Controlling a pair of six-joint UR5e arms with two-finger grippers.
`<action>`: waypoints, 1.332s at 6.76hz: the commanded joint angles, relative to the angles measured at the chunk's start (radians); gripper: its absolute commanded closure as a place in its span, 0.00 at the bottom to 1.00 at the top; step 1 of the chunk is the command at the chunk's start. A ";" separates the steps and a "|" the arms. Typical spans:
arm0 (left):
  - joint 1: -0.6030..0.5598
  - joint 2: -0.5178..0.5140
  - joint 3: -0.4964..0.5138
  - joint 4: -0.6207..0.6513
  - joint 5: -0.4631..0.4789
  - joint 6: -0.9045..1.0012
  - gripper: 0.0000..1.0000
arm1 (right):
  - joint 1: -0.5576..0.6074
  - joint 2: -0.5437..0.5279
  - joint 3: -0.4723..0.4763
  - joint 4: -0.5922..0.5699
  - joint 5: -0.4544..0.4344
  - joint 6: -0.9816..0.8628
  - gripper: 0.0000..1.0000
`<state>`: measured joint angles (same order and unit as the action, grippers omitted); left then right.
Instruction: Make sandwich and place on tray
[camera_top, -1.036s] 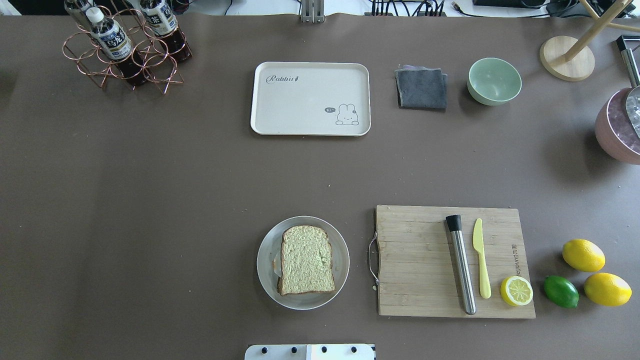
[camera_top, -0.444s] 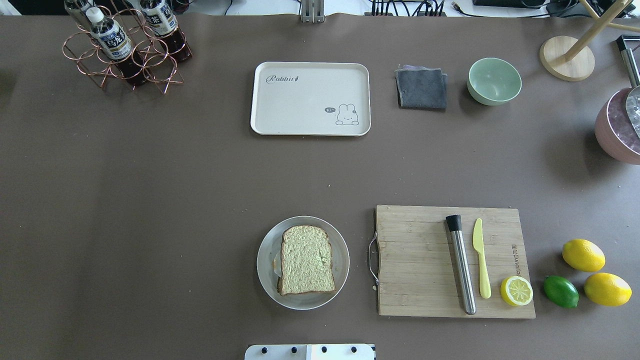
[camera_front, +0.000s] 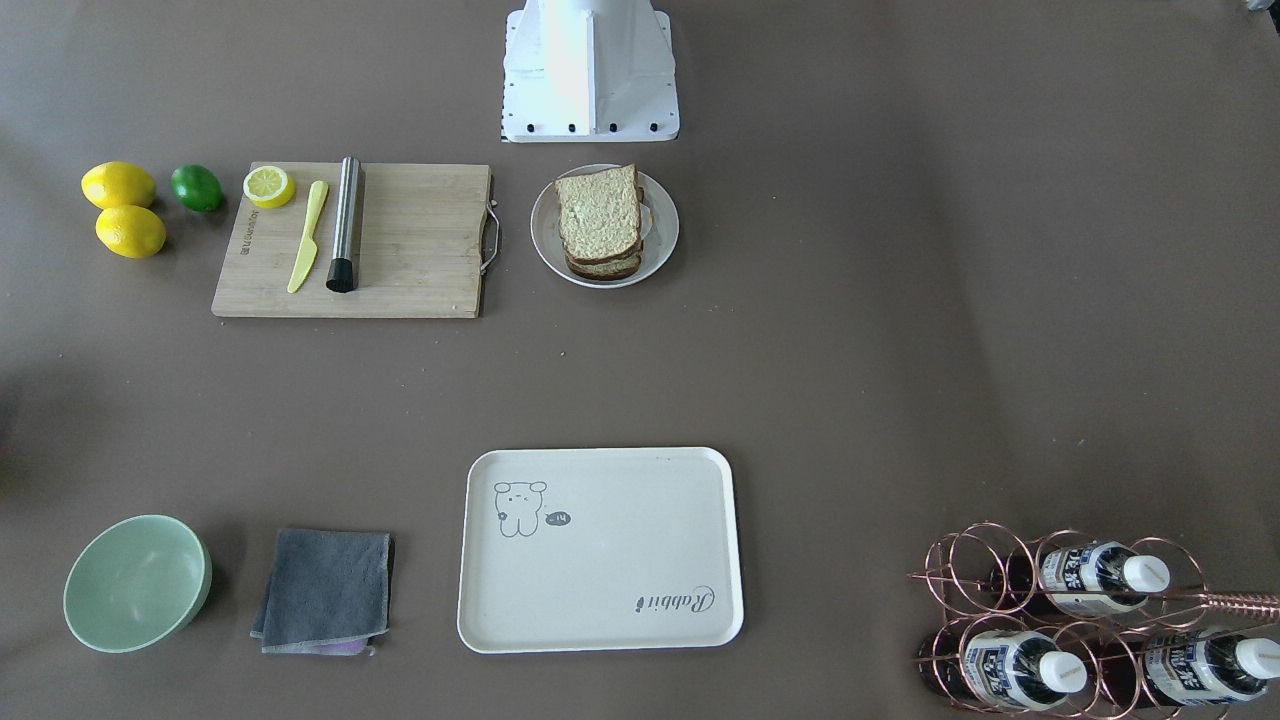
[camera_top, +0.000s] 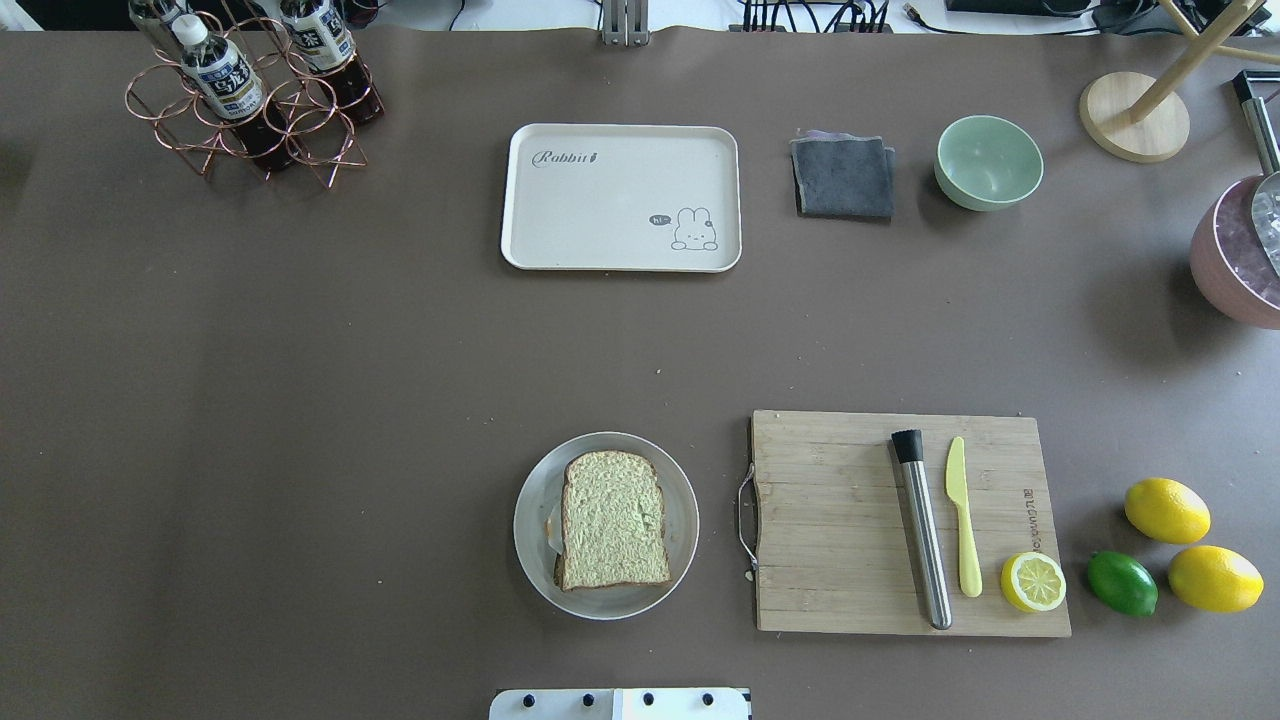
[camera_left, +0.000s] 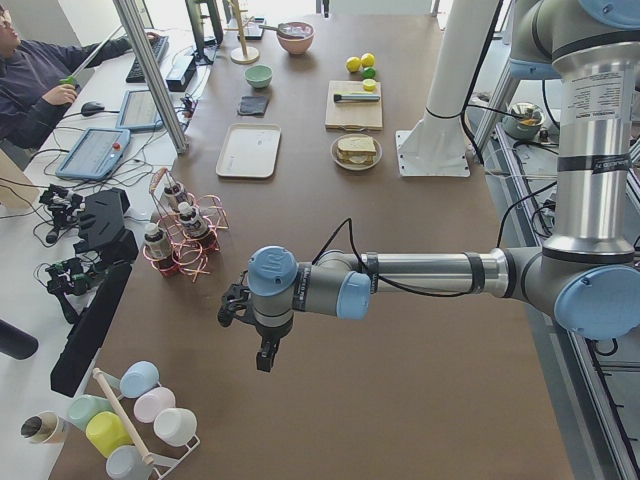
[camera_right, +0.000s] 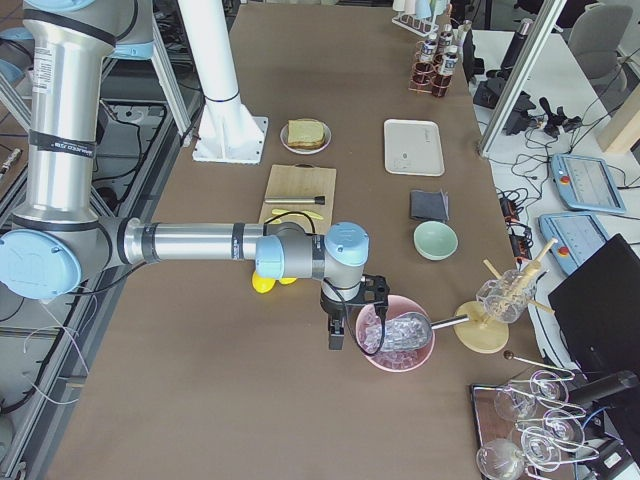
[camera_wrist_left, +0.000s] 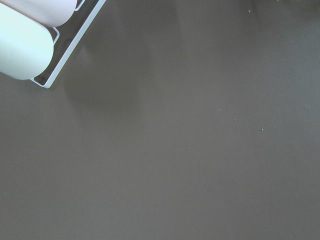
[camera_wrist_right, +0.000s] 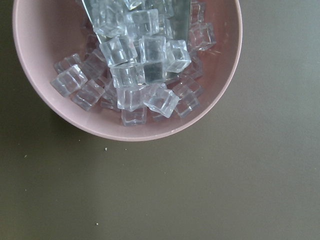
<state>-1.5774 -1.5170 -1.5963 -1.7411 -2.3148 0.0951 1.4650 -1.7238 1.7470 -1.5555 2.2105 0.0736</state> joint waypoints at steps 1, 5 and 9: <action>0.001 0.000 -0.001 0.002 0.000 0.000 0.01 | 0.000 0.006 0.008 0.000 0.014 0.002 0.00; 0.084 -0.024 -0.120 -0.151 -0.059 -0.279 0.01 | 0.000 0.007 0.002 0.078 0.124 -0.002 0.00; 0.461 -0.179 -0.129 -0.543 -0.055 -1.010 0.02 | 0.000 0.006 0.000 0.078 0.129 -0.002 0.00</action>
<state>-1.2152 -1.6496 -1.7237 -2.2034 -2.3719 -0.7298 1.4649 -1.7184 1.7478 -1.4773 2.3389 0.0721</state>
